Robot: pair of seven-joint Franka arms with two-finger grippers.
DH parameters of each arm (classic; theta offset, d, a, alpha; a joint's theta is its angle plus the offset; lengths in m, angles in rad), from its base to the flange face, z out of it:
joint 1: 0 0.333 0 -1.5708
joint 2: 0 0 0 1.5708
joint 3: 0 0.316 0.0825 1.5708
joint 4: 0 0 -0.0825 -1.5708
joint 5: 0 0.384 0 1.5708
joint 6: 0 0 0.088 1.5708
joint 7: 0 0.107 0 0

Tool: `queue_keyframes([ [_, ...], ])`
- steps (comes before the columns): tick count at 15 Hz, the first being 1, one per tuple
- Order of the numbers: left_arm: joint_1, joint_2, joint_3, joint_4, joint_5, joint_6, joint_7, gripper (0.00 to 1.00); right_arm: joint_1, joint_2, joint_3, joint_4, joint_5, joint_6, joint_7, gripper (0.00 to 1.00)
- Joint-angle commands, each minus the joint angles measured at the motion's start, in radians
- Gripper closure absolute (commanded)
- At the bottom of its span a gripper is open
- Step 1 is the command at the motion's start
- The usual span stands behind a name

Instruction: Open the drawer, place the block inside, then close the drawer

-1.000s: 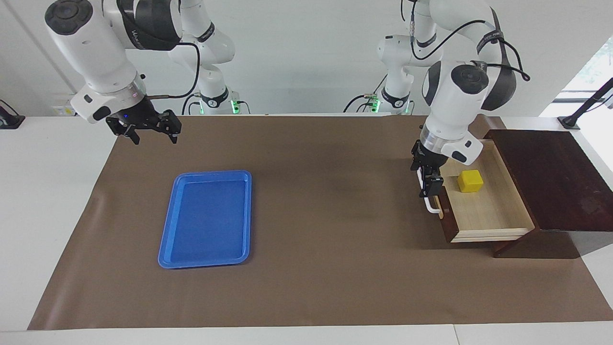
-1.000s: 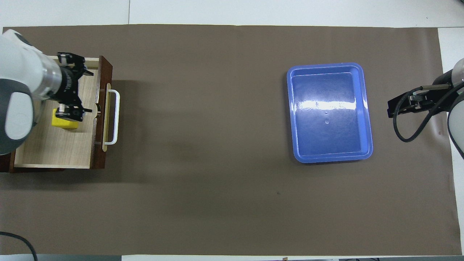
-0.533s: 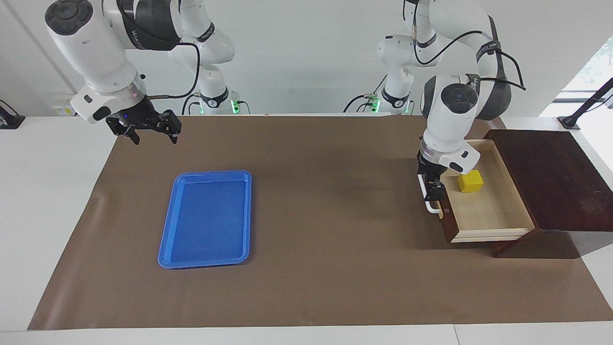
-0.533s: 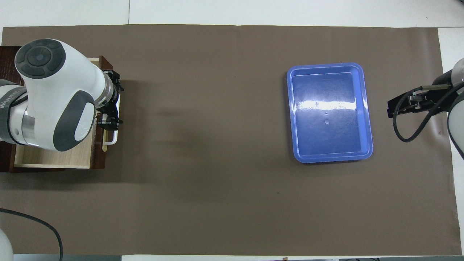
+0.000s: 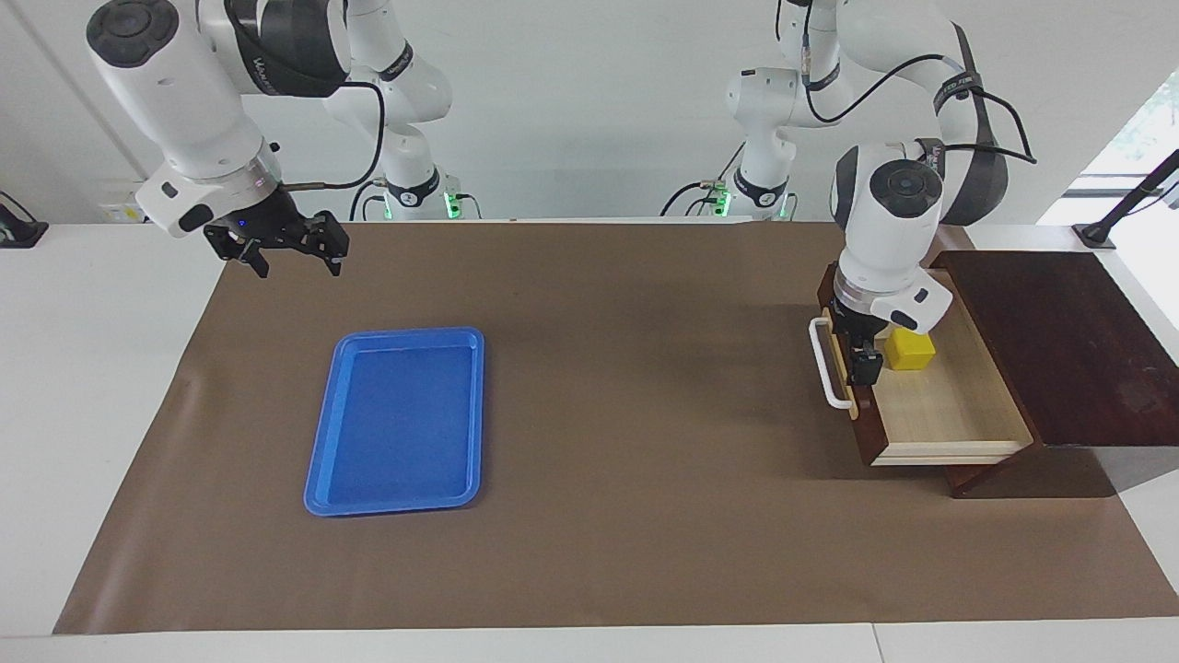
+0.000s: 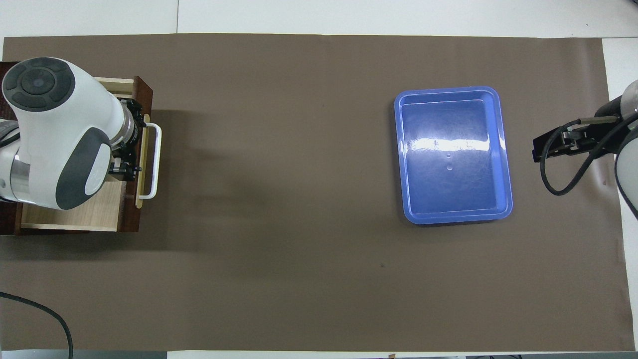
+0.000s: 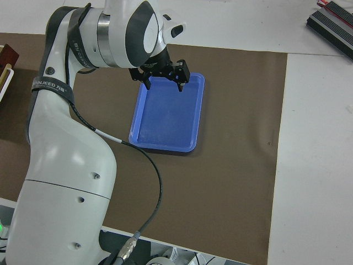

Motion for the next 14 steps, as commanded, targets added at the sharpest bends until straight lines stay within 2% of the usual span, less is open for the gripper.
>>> queue_keyframes([
  [1, 0.087, -0.01, 0.005, 0.052, 0.056, -0.029, 0.093, 0.0, -0.011, -0.021, 0.008, -0.02, -0.013, -0.006, -0.018, 0.0],
  [3, 0.121, -0.01, 0.005, 0.072, 0.056, -0.044, 0.158, 0.0, -0.011, -0.021, 0.008, -0.02, -0.013, -0.006, -0.018, 0.0],
  [9, 0.218, -0.013, 0.002, 0.035, 0.051, 0.023, 0.282, 0.0, -0.011, -0.021, 0.008, -0.02, -0.011, -0.006, -0.018, 0.0],
  [11, 0.205, 0.007, 0.002, 0.125, -0.017, -0.041, 0.275, 0.0, -0.011, -0.021, 0.008, -0.02, -0.013, -0.006, -0.018, 0.0],
  [13, 0.204, 0.089, 0.003, 0.313, -0.134, -0.176, 0.27, 0.0, -0.011, -0.021, 0.008, -0.02, -0.013, -0.006, -0.017, 0.0],
  [14, 0.201, 0.103, 0.003, 0.34, -0.142, -0.195, 0.269, 0.0, -0.011, -0.021, 0.008, -0.02, -0.013, -0.006, -0.018, 0.0],
])
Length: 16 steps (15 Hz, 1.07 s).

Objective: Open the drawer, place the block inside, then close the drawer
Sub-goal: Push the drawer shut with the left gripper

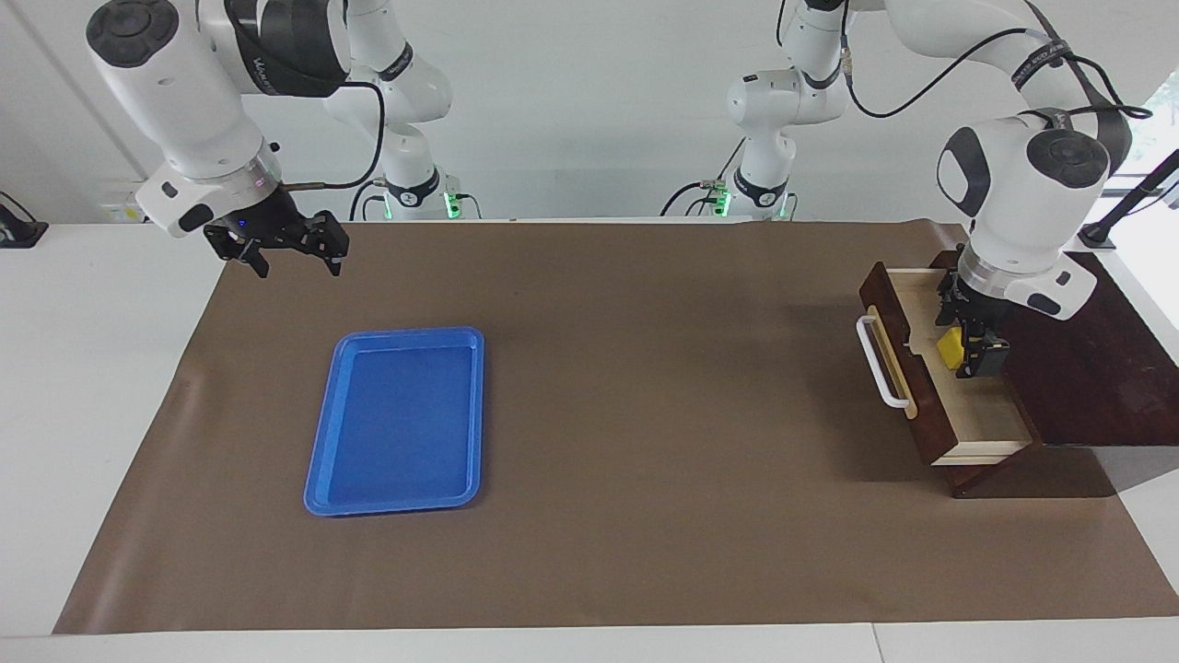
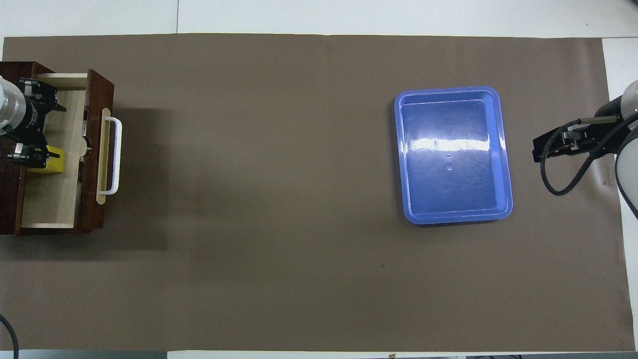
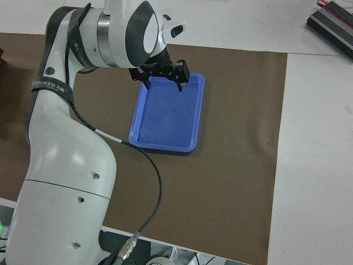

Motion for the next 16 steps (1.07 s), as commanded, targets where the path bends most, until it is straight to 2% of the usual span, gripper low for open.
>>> queue_keyframes([
  [1, -0.026, 0.08, 0.004, 0.143, -0.044, -0.096, -0.005, 0.0, -0.011, -0.021, 0.008, -0.02, -0.013, -0.006, -0.018, 0.0],
  [3, -0.066, 0.038, 0.006, 0.032, -0.043, -0.028, -0.014, 0.0, -0.011, -0.021, 0.008, -0.02, -0.011, -0.006, -0.018, 0.0],
  [6, -0.067, -0.031, 0.006, -0.166, -0.036, 0.107, -0.017, 0.0, -0.011, -0.021, 0.008, -0.02, -0.011, -0.006, -0.018, 0.0],
  [10, -0.041, -0.034, 0.007, -0.179, 0.008, 0.121, 0.006, 0.0, -0.011, -0.021, 0.008, -0.02, -0.013, -0.006, -0.018, 0.0],
  [16, 0.089, -0.032, 0.004, -0.18, 0.025, 0.167, 0.141, 0.0, -0.011, -0.021, 0.008, -0.02, -0.013, -0.006, -0.018, 0.0],
])
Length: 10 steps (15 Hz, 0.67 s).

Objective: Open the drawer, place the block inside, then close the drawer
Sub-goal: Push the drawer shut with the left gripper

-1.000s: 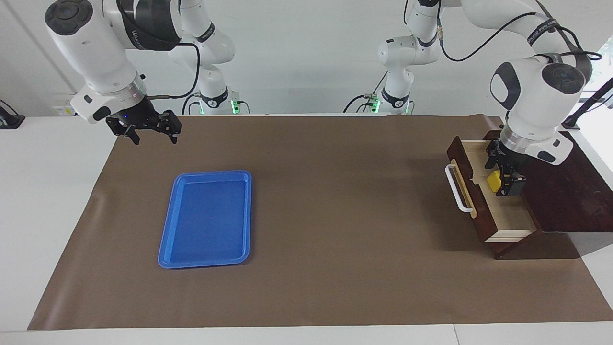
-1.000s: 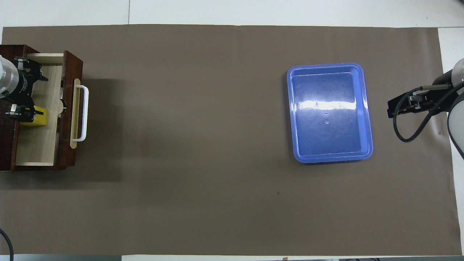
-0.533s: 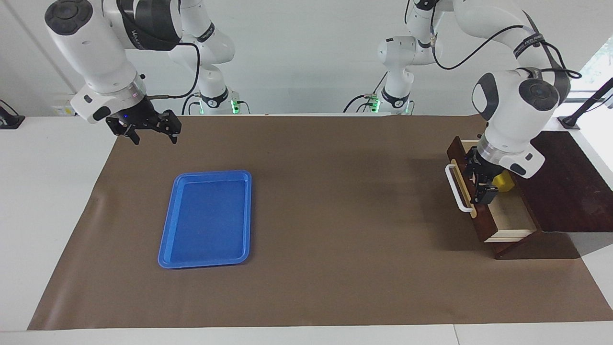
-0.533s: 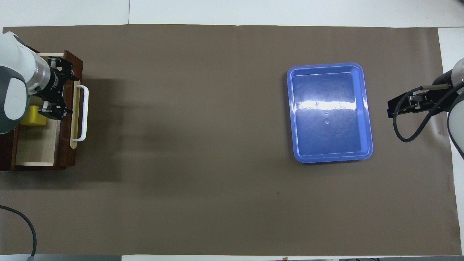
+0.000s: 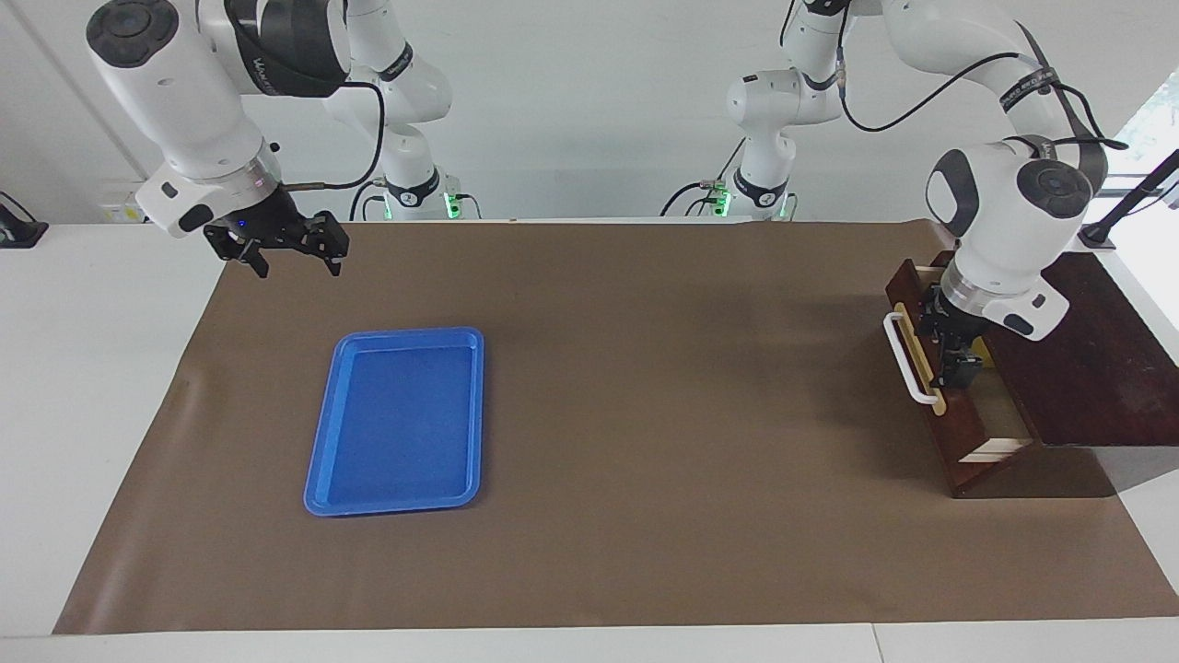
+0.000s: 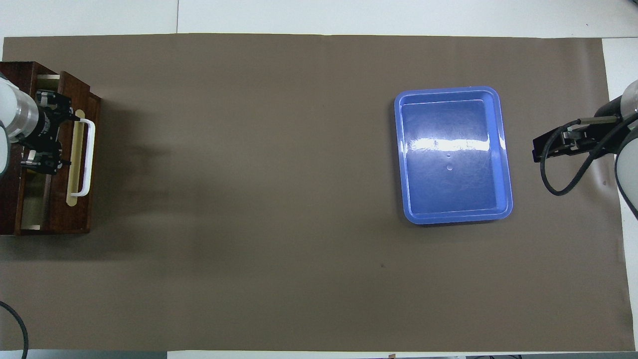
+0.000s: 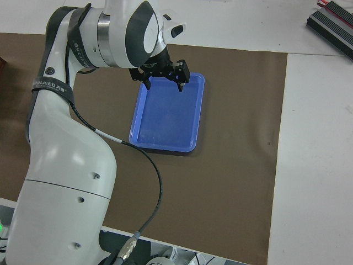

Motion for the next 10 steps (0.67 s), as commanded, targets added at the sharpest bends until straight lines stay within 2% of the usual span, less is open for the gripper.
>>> queue_keyframes([
  [1, 0.052, -0.031, -0.004, -0.043, 0.017, 0.043, 0.062, 0.0, -0.011, -0.021, 0.008, -0.02, -0.011, -0.006, -0.018, 0.0],
  [6, 0.083, -0.024, -0.005, -0.015, 0.016, 0.019, 0.117, 0.0, -0.011, -0.021, 0.008, -0.02, -0.011, -0.006, -0.018, 0.0],
  [8, 0.052, -0.014, -0.01, 0.084, 0.017, -0.087, 0.131, 0.0, -0.011, -0.021, 0.008, -0.02, -0.013, -0.006, -0.018, 0.0],
  [10, 0.017, -0.04, -0.015, 0.146, 0.007, -0.211, 0.267, 0.0, -0.011, -0.021, 0.008, -0.02, -0.011, -0.006, -0.018, 0.0],
])
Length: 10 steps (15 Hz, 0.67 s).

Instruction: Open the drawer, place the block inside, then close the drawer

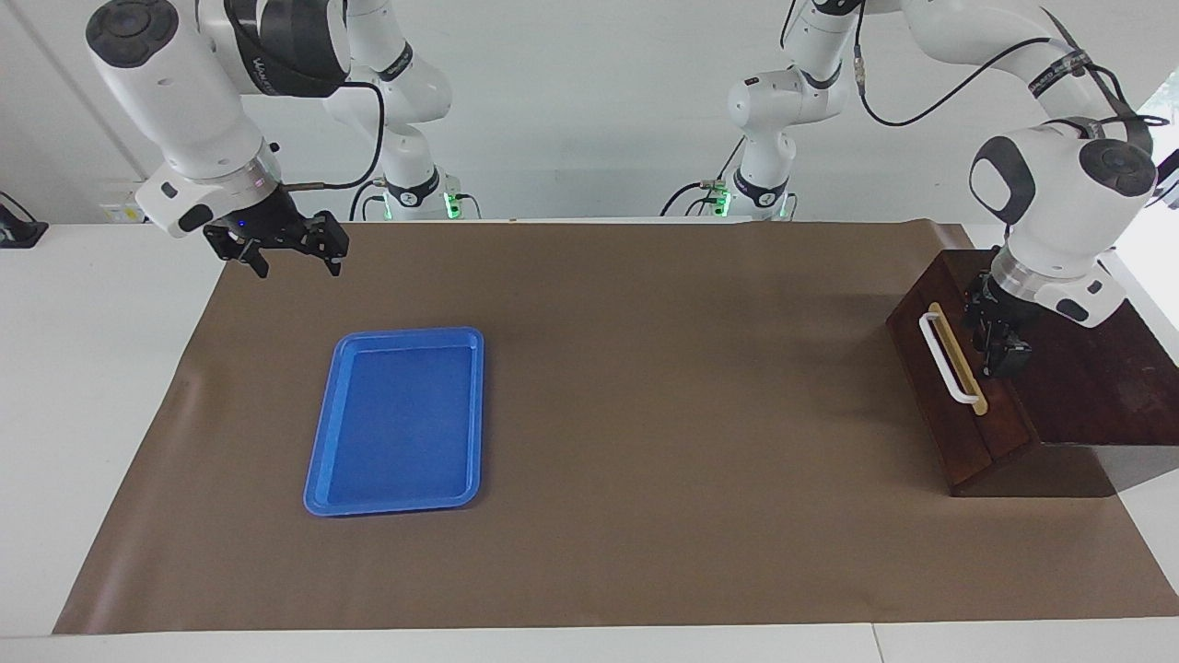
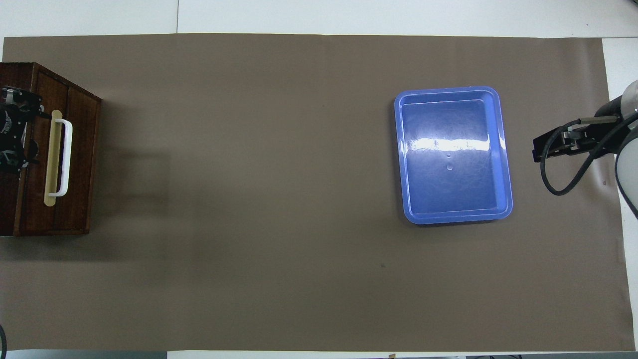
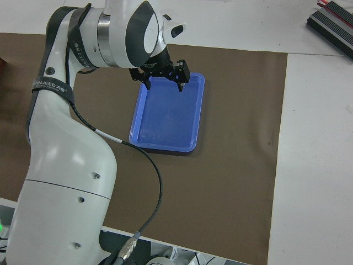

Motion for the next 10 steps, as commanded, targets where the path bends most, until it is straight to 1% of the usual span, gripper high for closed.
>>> queue_keyframes([
  [1, -0.039, -0.07, -0.011, 0.062, 0.0, -0.171, 0.189, 0.0, -0.011, -0.021, 0.008, -0.021, -0.011, -0.006, -0.018, 0.0],
  [3, -0.063, -0.113, -0.016, 0.062, -0.028, -0.261, 0.347, 0.0, -0.011, -0.021, 0.008, -0.02, -0.011, -0.006, -0.018, 0.0],
  [5, -0.096, -0.173, -0.014, 0.06, -0.069, -0.352, 0.551, 0.0, -0.011, -0.021, 0.008, -0.02, -0.011, -0.006, -0.018, 0.0],
  [6, -0.103, -0.187, -0.016, 0.062, -0.075, -0.387, 0.637, 0.0, -0.011, -0.021, 0.008, -0.02, -0.013, -0.006, -0.018, 0.0],
  [8, -0.138, -0.201, -0.002, 0.065, -0.118, -0.429, 0.78, 0.0, -0.011, -0.021, 0.008, -0.02, -0.011, -0.006, -0.018, 0.0],
  [10, -0.175, -0.207, 0.022, 0.051, -0.121, -0.418, 0.89, 0.0, -0.009, -0.021, 0.008, -0.02, -0.011, -0.006, -0.018, 0.0],
])
